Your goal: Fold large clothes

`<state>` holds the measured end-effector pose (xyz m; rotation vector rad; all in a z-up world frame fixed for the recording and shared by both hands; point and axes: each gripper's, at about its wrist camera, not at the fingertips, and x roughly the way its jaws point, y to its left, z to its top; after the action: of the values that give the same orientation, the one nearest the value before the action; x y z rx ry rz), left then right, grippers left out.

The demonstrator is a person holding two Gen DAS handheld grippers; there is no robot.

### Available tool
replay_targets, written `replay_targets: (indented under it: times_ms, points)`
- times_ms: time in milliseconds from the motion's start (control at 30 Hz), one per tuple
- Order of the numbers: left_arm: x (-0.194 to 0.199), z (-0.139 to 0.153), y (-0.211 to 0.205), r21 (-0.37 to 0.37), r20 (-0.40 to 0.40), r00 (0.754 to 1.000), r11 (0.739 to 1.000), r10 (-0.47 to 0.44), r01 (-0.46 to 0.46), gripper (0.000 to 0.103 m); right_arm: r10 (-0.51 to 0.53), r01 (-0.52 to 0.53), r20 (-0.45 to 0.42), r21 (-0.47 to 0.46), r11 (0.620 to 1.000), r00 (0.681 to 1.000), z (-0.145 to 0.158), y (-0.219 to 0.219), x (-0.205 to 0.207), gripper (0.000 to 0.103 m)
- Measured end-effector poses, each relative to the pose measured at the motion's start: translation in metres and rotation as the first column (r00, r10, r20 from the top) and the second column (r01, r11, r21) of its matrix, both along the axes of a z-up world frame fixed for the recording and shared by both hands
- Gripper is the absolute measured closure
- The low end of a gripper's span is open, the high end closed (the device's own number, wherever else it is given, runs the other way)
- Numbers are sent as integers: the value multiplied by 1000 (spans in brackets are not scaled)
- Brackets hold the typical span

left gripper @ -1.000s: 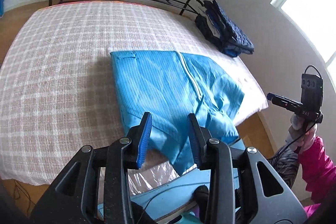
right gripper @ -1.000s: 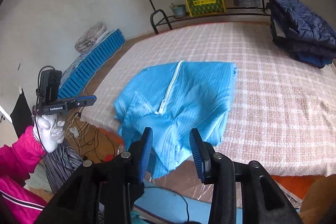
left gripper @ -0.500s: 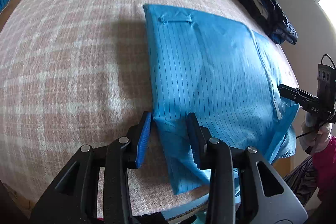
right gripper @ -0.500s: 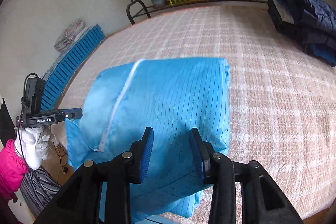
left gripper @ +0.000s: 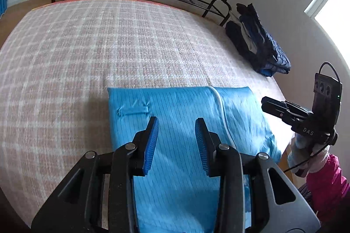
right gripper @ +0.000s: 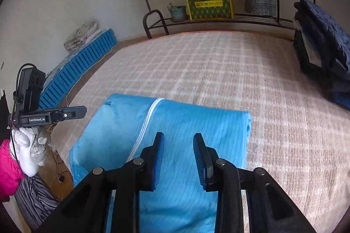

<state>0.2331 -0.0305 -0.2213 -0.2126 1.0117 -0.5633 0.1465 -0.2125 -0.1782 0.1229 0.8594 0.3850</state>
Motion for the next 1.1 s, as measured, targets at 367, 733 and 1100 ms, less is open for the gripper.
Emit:
replay_targets:
  times_ms: [367, 733, 1100]
  points:
    - [27, -61, -15, 53, -101, 995, 998, -14, 19, 70, -8, -2, -143, -67, 998, 990, -66, 8, 50, 75]
    - [-25, -56, 118, -274, -302, 931, 917, 205, -291, 37, -165, 205, -179, 235, 950, 970, -49, -101, -30, 29]
    - [-28, -95, 118, -398, -481, 870, 858, 107, -326, 37, -82, 229, -309, 478, 848, 947, -101, -131, -56, 34]
